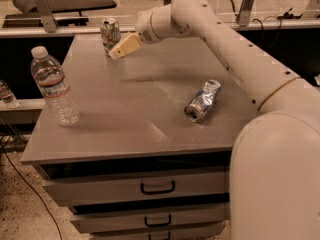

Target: Pick 7up can

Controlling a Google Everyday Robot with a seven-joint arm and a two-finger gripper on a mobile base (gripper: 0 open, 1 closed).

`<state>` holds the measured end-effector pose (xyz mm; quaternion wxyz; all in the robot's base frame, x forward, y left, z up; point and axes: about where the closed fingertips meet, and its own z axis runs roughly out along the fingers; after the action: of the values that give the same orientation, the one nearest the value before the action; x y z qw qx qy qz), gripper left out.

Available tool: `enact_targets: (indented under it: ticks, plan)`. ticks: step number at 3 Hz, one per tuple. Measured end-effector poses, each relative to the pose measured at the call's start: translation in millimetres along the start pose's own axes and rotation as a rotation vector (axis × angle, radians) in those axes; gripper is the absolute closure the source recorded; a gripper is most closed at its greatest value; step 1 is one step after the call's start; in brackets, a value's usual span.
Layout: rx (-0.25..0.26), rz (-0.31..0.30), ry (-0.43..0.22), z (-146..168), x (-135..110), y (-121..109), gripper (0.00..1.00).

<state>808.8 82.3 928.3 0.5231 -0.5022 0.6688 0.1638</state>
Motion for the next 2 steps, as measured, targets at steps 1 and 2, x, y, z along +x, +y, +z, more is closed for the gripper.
enact_targets:
  ticks: [1,2]
  plan:
    - [-0.030,0.014,-0.049,40,-15,8,0.00]
    - [-0.021,0.054,-0.077,65,-15,5,0.00]
